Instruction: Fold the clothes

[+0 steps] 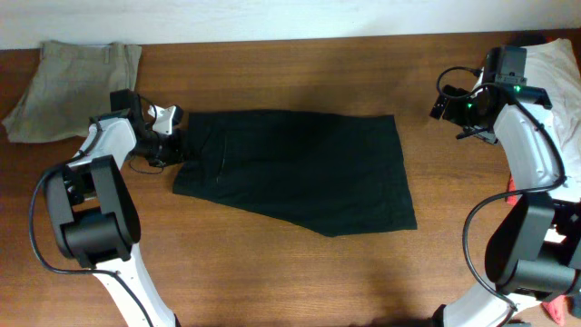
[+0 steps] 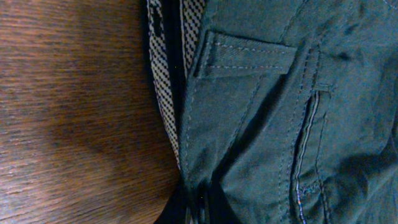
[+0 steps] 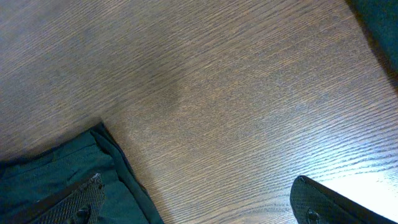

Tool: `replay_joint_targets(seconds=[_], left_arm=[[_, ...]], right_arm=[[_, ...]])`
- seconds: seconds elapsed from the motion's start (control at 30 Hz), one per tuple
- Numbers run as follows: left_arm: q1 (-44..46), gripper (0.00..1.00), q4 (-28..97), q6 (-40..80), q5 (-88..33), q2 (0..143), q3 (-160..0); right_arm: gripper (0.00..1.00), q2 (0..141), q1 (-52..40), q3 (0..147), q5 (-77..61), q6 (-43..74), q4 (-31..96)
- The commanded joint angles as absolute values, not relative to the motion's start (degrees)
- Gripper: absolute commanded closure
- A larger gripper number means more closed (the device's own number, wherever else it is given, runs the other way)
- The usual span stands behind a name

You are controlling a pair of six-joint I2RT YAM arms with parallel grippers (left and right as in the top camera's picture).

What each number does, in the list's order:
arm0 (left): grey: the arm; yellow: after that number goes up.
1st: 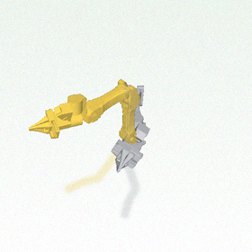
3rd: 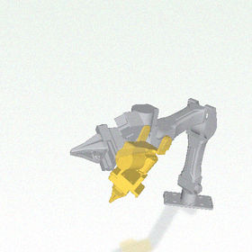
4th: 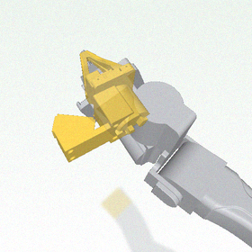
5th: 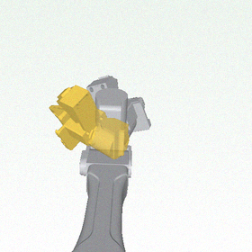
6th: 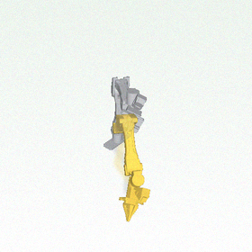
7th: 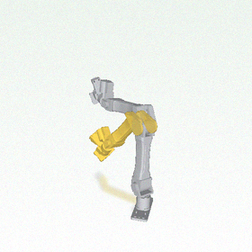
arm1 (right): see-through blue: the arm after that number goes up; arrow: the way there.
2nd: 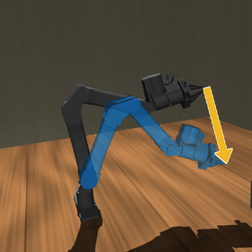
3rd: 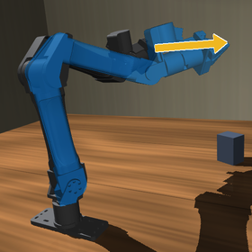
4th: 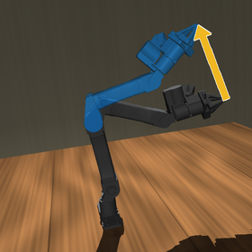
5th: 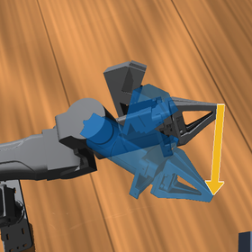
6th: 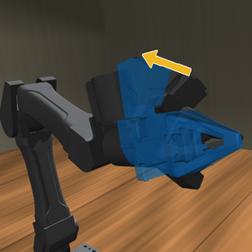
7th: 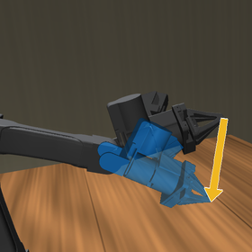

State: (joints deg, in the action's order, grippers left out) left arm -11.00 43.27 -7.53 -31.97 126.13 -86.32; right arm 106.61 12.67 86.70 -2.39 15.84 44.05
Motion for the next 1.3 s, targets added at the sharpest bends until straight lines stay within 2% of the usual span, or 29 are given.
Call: replay_joint_targets(seconds=[0.0,0.13,0.33,0.73,0.93,1.27], left_arm=[[-10.28,0.99,44.21,-7.18,-25.02,130.72,-83.46],[-10.81,0.99,45.89,-3.75,-17.87,130.72,-85.06],[-15.18,0.99,59.77,4.6,-5.02,130.69,-98.74],[-16.6,0.99,88.33,6.87,-0.3,130.69,-137.62],[-12.16,1.0,96.73,6.83,-1.69,130.69,-151.61],[1.26,0.99,96.03,6.87,-6.55,129.58,-151.98]], right_arm=[[0.01,105.47,12.82,87.83,-1.89,15.42,43.9],[0.01,105.47,12.82,87.83,-1.89,15.42,43.9],[0.01,105.47,12.82,87.83,-1.89,15.42,43.9],[0.01,105.47,12.82,87.81,-1.89,15.42,43.92],[0.01,105.47,12.82,87.83,-1.89,15.42,43.9],[0.01,105.47,12.82,87.81,-1.89,15.42,43.9]])
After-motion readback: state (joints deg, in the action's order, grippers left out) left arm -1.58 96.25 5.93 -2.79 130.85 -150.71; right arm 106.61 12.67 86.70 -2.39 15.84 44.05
